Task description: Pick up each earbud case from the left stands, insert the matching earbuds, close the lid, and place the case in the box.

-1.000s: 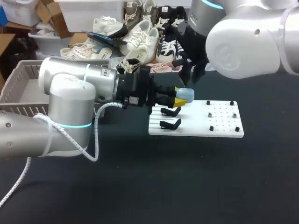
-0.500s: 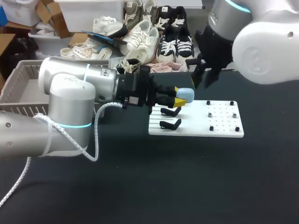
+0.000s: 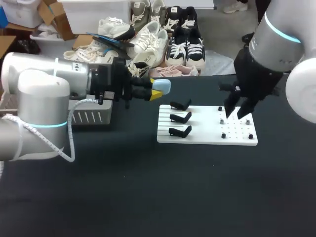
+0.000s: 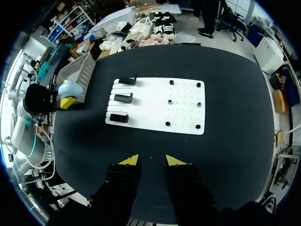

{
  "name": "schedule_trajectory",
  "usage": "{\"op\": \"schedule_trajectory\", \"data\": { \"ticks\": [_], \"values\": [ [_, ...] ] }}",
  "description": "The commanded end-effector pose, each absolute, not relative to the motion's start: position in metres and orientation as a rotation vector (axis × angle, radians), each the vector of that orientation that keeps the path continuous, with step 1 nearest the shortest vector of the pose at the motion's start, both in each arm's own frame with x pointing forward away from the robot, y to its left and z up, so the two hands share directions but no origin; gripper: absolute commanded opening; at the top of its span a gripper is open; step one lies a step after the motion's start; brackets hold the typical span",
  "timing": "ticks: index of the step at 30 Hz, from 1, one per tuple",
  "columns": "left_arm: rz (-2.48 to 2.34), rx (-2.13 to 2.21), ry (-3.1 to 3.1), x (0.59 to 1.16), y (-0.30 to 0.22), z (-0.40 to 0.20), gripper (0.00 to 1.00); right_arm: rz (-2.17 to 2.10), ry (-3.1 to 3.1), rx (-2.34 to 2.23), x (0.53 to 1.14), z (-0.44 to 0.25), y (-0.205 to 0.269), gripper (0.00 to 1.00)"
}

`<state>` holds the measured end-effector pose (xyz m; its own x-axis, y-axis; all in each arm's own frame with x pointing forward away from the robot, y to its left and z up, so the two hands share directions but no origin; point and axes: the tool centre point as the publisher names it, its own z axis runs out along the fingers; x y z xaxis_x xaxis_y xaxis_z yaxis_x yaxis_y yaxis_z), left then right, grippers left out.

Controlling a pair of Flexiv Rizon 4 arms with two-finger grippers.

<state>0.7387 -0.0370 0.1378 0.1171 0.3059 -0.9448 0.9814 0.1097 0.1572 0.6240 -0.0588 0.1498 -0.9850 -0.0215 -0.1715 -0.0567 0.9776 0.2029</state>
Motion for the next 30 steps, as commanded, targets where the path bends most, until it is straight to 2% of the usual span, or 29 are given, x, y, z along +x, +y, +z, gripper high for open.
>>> {"op": "schedule_trajectory", "data": {
  "ticks": [1, 8, 15, 30],
  "values": [
    [-0.772, 1.351, 1.428, 0.724, 0.024, 0.154, 0.0, 0.298, 2.895, -0.02, 0.612, 0.146, -0.059, 0.29],
    [-0.708, 1.331, 1.499, 0.74, 0.081, 0.149, 0.0, 0.269, 2.913, 0.02, 0.606, 0.149, -0.052, 0.29],
    [-0.713, 1.32, 1.601, 0.764, 0.128, 0.114, 0.0, 0.204, 2.935, 0.072, 0.599, 0.152, -0.043, 0.28],
    [-0.724, 1.288, 1.673, 0.818, 0.189, 0.081, 0.0, 0.13, 2.982, 0.204, 0.586, 0.149, -0.023, 0.27]
  ]
}}
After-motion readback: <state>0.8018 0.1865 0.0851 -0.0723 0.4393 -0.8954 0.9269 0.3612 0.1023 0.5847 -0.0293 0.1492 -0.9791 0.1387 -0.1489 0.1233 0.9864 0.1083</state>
